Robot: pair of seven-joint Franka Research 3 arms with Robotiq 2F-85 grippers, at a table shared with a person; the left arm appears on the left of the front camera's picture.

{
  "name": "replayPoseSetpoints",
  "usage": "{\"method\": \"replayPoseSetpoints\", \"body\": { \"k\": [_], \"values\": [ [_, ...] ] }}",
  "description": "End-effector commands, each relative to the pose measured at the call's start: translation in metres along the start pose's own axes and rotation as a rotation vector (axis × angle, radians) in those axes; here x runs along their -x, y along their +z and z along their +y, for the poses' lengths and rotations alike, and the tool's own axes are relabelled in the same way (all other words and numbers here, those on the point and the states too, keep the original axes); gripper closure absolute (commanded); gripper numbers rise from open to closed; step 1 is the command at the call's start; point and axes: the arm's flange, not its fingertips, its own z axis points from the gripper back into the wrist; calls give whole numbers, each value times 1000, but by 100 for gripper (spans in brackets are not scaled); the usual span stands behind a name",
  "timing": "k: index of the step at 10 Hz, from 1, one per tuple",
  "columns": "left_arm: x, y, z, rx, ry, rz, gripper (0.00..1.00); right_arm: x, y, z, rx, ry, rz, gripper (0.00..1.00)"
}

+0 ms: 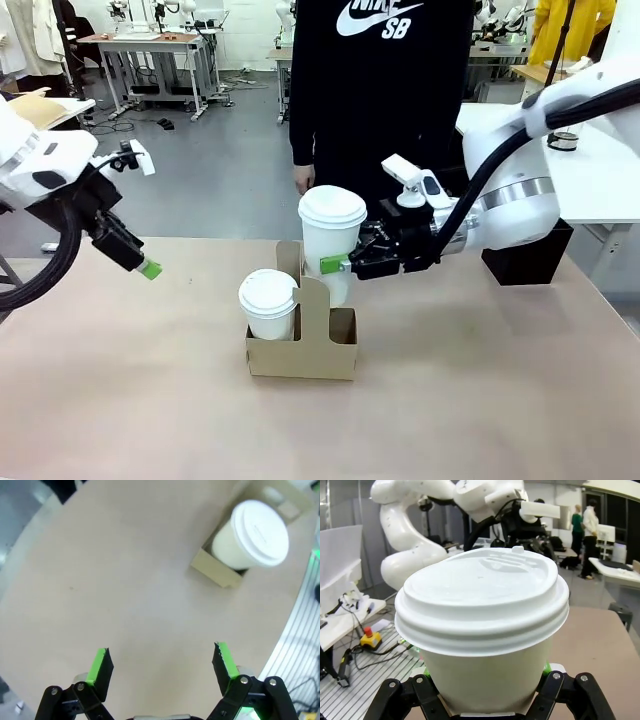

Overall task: Pour a drink into a cup and package it in a carrier.
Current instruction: Insert the held 600 ml Paper Cup into the Cup Carrier.

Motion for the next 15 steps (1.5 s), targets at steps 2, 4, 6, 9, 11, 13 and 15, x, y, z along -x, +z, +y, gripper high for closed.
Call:
{"method": "replayPoseSetpoints", "body": {
  "k": [2,4,6,9,11,13,15],
  "values": [
    [-7,4,-5,-24,64,-13,0,6,7,-11,-72,20,24,20],
    [-7,4,-5,-24,64,-13,0,17,10,-12,-92,12,22,20],
    [-7,4,-5,-24,64,-13,0,29,12,-13,-109,3,11,20],
    [-7,4,-5,-24,64,-13,0,42,10,-11,-135,-16,2,20],
    [-7,4,-5,-24,64,-13,0,51,9,-12,-158,-21,15,20],
    [-7,4,-5,-24,64,-13,0,61,7,-16,-188,-21,29,20],
    [-7,4,-5,-24,64,-13,0,72,9,-12,-217,-27,21,20]
  ]
}}
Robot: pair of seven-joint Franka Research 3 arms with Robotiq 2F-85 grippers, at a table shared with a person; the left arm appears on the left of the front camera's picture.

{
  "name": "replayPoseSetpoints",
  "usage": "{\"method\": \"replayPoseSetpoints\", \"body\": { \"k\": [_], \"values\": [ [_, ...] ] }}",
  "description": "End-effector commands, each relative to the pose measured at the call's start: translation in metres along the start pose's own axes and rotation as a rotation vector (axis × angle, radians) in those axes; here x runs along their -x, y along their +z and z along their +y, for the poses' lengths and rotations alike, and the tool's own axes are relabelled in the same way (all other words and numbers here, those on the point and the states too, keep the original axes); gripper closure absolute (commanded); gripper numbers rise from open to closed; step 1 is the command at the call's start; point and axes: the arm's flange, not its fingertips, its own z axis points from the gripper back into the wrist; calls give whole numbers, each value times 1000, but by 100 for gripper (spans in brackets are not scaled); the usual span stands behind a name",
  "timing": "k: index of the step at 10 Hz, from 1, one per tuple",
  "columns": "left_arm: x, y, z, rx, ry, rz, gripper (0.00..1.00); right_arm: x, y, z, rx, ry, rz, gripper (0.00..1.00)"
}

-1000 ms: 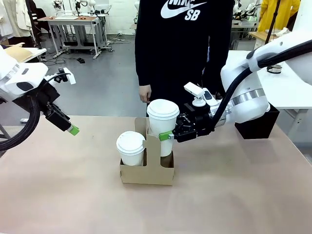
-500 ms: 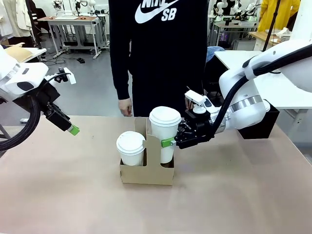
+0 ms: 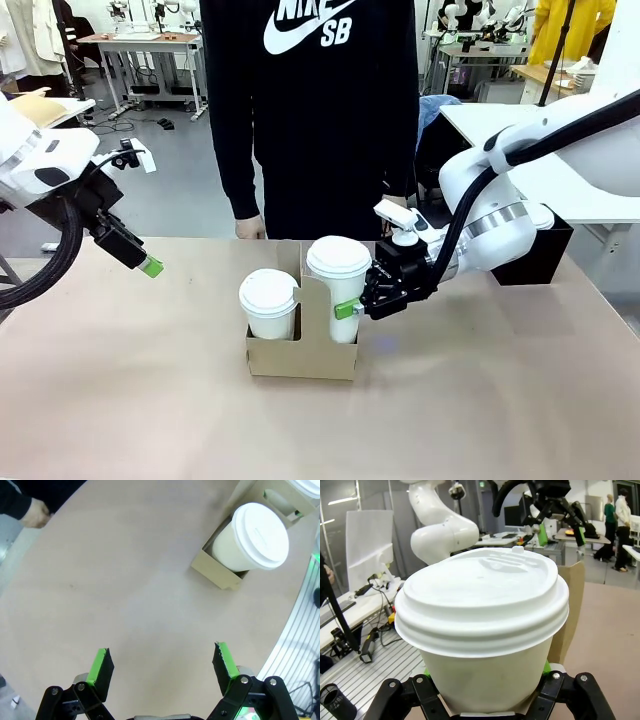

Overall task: Pour a drink into a cup and package it in a carrier.
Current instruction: Insert the held 600 ml Paper Cup into the Cup Carrier.

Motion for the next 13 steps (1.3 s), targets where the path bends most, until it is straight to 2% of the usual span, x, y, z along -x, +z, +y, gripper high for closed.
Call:
{"method": "replayPoseSetpoints", "body": {
  "k": [1,9,10,13],
  "values": [
    [-1,1,-1,-7,10,-12,0,8,2,-3,-55,34,-9,20],
    [-1,1,-1,-7,10,-12,0,47,-2,-17,-114,75,-8,20],
    [-1,1,-1,-7,10,-12,0,48,1,-17,-114,94,3,0],
    [-1,1,-1,-7,10,-12,0,44,17,-8,-70,113,19,0]
  ]
}}
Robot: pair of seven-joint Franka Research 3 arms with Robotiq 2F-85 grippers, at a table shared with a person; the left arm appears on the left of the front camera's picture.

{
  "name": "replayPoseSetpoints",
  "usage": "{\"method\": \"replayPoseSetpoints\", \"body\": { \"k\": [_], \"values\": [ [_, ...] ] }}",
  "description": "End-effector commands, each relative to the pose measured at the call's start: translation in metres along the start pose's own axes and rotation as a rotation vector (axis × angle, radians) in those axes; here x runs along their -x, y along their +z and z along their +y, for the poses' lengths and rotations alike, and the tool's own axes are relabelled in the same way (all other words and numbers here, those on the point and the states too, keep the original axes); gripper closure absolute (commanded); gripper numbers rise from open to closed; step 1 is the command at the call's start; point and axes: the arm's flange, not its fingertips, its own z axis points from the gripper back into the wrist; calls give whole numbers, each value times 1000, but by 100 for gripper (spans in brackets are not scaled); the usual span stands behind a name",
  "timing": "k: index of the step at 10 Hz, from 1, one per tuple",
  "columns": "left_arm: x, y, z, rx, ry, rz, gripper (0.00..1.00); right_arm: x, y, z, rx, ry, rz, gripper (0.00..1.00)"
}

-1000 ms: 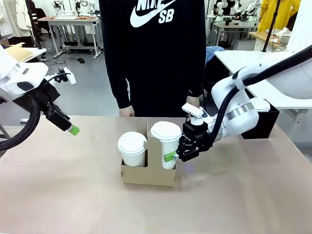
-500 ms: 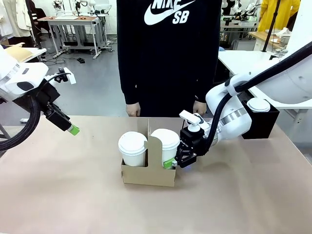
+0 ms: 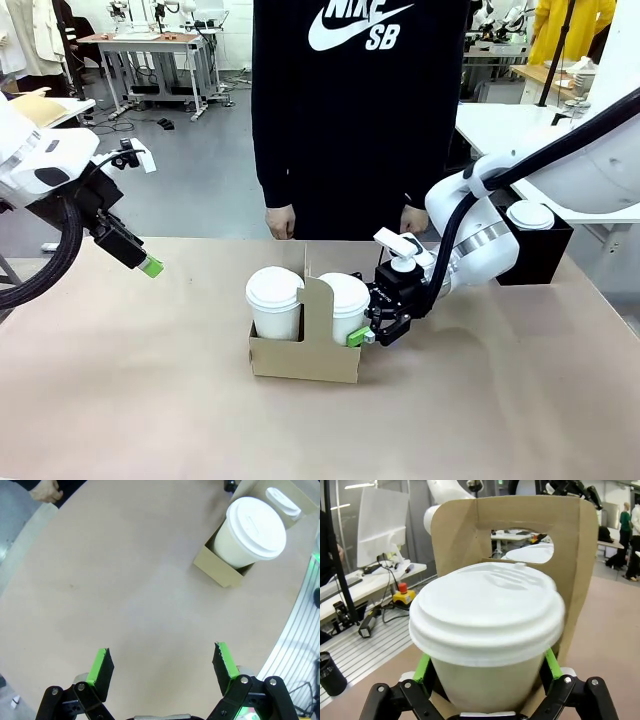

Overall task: Pour a drink into a cup and package it in a carrier.
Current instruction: Insert the held 600 ml Paper Cup into the Cup Carrier.

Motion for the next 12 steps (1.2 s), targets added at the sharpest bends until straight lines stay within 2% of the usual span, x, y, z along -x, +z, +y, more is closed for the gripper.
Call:
{"method": "replayPoseSetpoints", "body": {
  "k": [1,5,6,7,9,12],
  "values": [
    [-1,1,-1,-7,10,-12,0,-8,16,11,18,47,12,0],
    [-1,1,-1,-7,10,-12,0,-26,56,29,142,41,36,0],
    [-1,1,-1,-7,10,-12,0,-35,72,39,219,17,57,0],
    [-1,1,-1,-7,10,-12,0,-45,91,54,325,-53,89,0],
    [-1,1,-1,-7,10,-12,0,-62,129,90,556,-303,139,0],
    [-1,1,-1,-7,10,-12,0,-68,168,150,800,-617,138,0]
  ]
}}
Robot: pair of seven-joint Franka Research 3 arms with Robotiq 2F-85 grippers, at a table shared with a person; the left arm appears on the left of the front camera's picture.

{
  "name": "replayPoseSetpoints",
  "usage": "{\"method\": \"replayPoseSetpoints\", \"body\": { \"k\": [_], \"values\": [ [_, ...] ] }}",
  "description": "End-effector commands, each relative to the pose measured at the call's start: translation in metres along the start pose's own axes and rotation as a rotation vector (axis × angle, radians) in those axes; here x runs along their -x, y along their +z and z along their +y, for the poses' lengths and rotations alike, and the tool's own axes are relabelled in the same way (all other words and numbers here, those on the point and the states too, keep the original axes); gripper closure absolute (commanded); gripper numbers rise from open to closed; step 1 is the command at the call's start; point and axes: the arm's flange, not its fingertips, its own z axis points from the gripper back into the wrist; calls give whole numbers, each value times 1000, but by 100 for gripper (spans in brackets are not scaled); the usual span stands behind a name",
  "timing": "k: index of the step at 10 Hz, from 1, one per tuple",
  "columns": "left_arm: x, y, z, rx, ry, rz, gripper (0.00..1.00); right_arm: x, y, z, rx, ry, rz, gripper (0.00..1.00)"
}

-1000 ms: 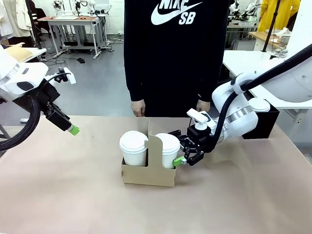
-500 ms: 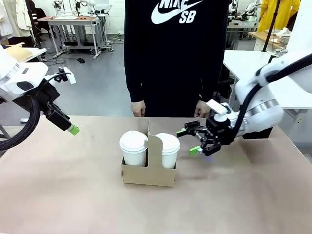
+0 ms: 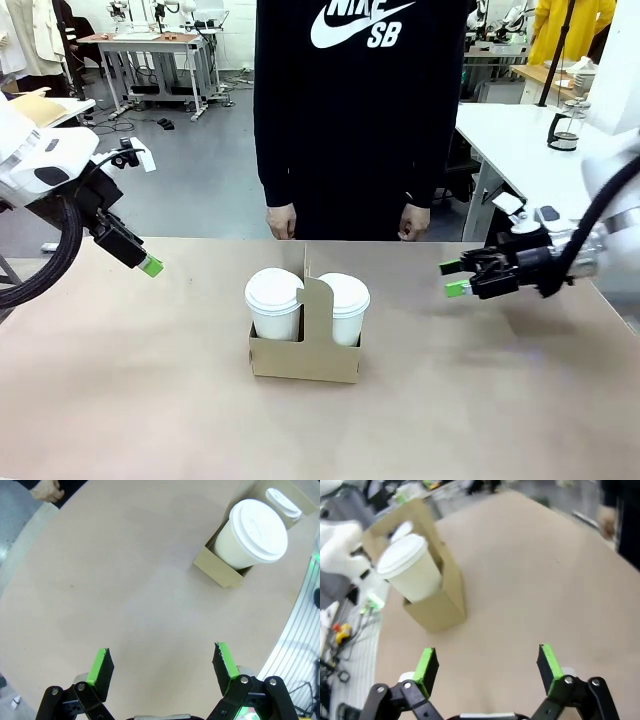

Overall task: Pour a drink into a cup and package it in a carrier.
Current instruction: Insert the held 600 ml Paper Cup into the Cup Carrier.

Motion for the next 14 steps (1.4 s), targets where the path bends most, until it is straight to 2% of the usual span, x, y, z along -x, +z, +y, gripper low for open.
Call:
{"method": "replayPoseSetpoints", "body": {
  "k": [1,4,6,9,10,14],
  "values": [
    [-1,0,-1,-5,11,-11,0,5,24,29,114,-167,3,0],
    [-1,0,-1,-5,11,-11,0,21,62,55,364,-224,30,0],
    [-1,0,-1,-5,11,-11,0,26,72,64,474,-222,57,0],
    [-1,0,-1,-5,11,-11,0,23,66,59,521,-155,53,0],
    [-1,0,-1,-5,11,-11,0,11,86,22,487,-190,60,0],
    [-1,0,-1,-5,11,-11,0,11,86,22,487,-190,60,0]
  ]
}}
